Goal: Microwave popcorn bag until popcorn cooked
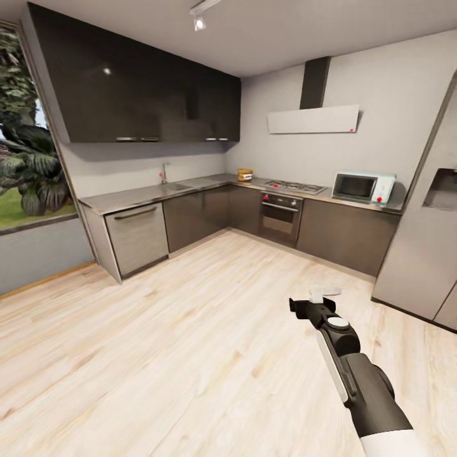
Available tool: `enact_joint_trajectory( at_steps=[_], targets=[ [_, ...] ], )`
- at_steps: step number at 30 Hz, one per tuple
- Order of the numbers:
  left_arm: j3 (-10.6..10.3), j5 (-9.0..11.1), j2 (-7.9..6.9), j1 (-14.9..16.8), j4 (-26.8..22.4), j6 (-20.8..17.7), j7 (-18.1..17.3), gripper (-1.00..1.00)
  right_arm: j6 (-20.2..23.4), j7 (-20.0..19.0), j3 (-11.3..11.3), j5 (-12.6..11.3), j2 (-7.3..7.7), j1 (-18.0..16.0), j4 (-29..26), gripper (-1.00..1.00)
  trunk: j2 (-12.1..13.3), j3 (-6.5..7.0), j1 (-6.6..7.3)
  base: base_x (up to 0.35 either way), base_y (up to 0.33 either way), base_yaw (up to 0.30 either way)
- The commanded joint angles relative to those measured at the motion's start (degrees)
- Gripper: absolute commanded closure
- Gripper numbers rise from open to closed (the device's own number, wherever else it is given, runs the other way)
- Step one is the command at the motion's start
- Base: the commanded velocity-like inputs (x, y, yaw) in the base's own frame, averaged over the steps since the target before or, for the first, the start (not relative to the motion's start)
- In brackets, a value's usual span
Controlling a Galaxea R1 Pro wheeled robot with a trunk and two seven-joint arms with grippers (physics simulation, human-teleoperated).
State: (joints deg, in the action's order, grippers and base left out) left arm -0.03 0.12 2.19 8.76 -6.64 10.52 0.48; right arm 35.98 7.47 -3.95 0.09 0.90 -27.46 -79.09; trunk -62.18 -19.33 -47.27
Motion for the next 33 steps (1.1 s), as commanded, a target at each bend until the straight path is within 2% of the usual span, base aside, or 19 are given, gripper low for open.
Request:
enact_joint_trajectory(
  at_steps=[1, 20, 33],
  targets=[
    [0.01, 0.03, 0.01, 0.04, 0.05, 0.2, 0.05, -1.0, 0.32, 0.35, -0.18, 0.0, 0.07, 0.0, -0.06, -1.0, -0.04, -0.07, -0.04, 0.33, -0.124, -0.009],
    [0.03, 0.15, 0.01, 0.06, 0.05, 0.2, 0.05, -1.0, 0.32, 0.35, -0.18, -0.02, 0.07, 0.02, -0.01, -1.0, -0.04, -0.07, -0.04, 0.33, -0.124, -0.254],
    [0.19, 0.22, -0.07, 0.06, 0.05, 0.2, 0.06, -1.0, 0.28, 0.35, -0.18, -0.04, 0.07, 0.04, -0.04, -1.0, -0.04, -0.07, -0.04, 0.333, -0.094, -0.033]
  ],
)
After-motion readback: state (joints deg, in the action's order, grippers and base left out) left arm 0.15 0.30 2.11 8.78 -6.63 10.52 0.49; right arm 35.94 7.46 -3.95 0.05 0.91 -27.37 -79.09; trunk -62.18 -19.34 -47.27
